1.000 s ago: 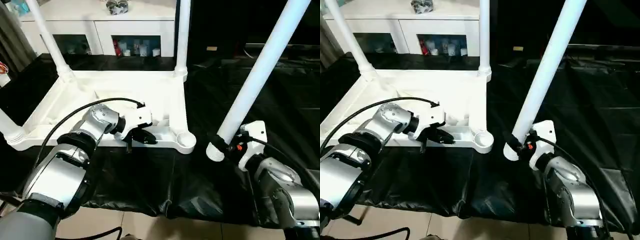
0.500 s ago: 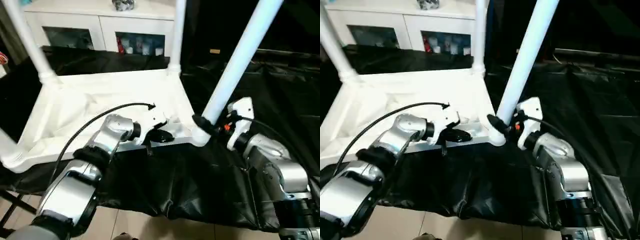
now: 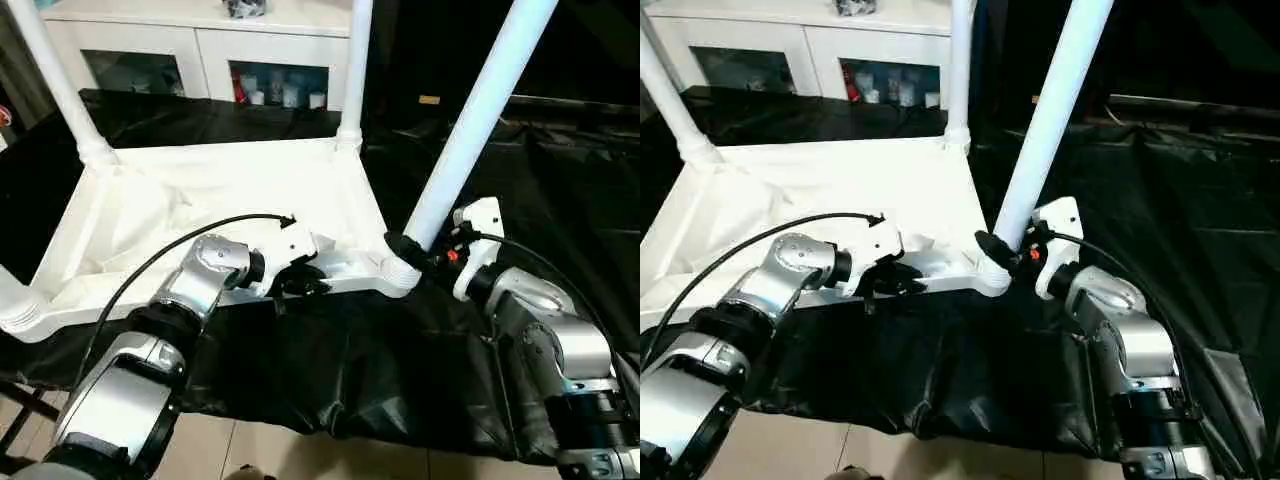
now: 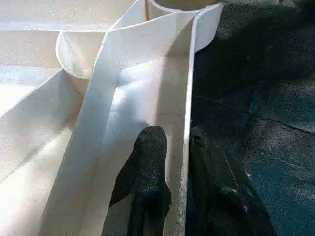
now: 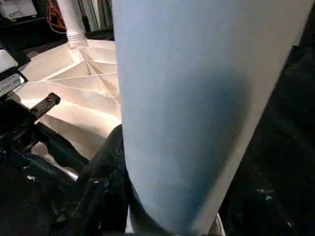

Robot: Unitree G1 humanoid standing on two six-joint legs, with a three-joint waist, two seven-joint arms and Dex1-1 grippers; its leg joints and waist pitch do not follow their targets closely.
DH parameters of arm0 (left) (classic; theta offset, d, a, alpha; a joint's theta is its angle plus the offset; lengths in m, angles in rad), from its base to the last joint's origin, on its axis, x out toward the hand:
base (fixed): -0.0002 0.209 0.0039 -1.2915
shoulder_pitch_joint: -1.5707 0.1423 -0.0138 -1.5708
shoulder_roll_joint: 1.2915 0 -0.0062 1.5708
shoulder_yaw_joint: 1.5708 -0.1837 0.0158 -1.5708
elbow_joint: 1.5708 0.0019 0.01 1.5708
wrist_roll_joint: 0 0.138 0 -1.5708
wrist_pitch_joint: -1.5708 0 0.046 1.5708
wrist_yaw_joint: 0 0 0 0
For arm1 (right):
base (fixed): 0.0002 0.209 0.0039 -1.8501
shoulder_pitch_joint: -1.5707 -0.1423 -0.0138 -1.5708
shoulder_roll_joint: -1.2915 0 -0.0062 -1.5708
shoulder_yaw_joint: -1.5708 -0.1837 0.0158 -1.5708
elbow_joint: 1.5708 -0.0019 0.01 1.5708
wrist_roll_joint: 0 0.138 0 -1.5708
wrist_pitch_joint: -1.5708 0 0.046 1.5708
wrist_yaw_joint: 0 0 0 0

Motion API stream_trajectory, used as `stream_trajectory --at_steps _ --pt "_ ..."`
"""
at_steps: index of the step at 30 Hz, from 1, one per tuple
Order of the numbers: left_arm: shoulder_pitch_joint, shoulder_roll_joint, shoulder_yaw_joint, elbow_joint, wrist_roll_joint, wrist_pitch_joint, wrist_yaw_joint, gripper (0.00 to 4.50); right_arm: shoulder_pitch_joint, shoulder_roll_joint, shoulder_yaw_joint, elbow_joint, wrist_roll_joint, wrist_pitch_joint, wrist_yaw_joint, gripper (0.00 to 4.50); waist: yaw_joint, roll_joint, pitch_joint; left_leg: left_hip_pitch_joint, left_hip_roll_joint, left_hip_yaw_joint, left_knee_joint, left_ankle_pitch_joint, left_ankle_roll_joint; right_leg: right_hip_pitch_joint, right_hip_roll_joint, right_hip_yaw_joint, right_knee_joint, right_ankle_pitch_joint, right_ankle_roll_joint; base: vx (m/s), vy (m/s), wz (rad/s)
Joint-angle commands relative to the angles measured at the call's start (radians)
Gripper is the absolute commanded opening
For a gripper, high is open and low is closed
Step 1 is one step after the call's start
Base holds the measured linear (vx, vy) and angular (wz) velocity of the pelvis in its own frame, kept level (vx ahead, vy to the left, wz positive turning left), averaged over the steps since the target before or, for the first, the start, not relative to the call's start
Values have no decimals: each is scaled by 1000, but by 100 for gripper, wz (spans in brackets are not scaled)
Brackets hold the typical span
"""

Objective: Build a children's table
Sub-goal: Insert table leg to table base

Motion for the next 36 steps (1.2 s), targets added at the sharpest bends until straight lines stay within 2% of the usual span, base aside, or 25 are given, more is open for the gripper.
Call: stream_trajectory --at_steps 1,7,11,14,16,17,18,19,21,24,29,36 --pt "4 -3 20 11 -26 7 -7 92 -24 0 -10 4 -5 -17 0 189 4 -3 -62 13 79 -27 -82 -149 38 47 -77 47 -69 -12 -311 0 0 0" --pt "17 -8 31 14 -51 13 -59 23 -77 8 -2 95 -20 -41 5 189 0 0 -66 13 79 -26 -78 -114 46 47 -76 45 -61 49 -330 0 0 0" --pt "20 -7 24 29 -41 6 -58 2 -119 4 2 163 -33 -49 11 189 1 1 -69 11 78 -26 -75 -79 63 52 -76 44 -56 99 -341 0 0 0" --pt "28 0 1 38 -16 -3 -55 0 -158 -4 15 226 -54 -60 21 189 -2 0 -70 12 77 -25 -73 -73 71 52 -75 43 -54 120 -350 0 0 0" --pt "31 5 -10 40 -1 -6 -50 0 -178 -5 20 257 -60 -55 27 189 -4 -1 -69 13 78 -24 -74 -86 72 53 -75 43 -57 95 -349 0 0 0" --pt "32 5 -11 39 1 -7 -47 0 -183 -6 20 265 -60 -51 32 189 -2 -5 -68 13 79 -23 -74 -90 73 53 -76 44 -57 83 -348 0 0 0" --pt "32 4 -12 39 2 -7 -44 0 -187 -7 22 272 -61 -47 36 189 -1 -4 -68 13 80 -23 -75 -91 73 52 -76 44 -58 76 -345 0 0 0" --pt "32 3 -11 37 1 -5 -45 0 -194 -10 34 289 -69 -37 50 189 -2 -8 -68 14 79 -22 -75 -93 73 52 -75 44 -58 71 -345 0 0 0" --pt "32 -2 -6 30 -4 0 -48 0 -204 -16 66 320 -89 -26 82 189 -3 -10 -66 13 80 -22 -75 -99 72 52 -75 44 -60 44 -342 0 0 0" --pt "30 -5 0 25 -11 2 -43 0 -220 -11 76 349 -93 -23 100 189 -2 -11 -66 15 80 -22 -76 -110 68 51 -77 45 -62 18 -339 0 0 0" --pt "28 -13 6 17 -22 14 -38 0 -233 -17 86 371 -110 -10 106 189 -1 -13 -67 15 80 -21 -75 -88 75 49 -75 45 -59 41 -340 0 0 0" --pt "26 -8 15 17 -26 12 -35 0 -221 -38 89 349 -108 15 127 189 1 -16 -67 15 80 -20 -76 -96 75 50 -75 45 -61 32 -337 0 0 0"
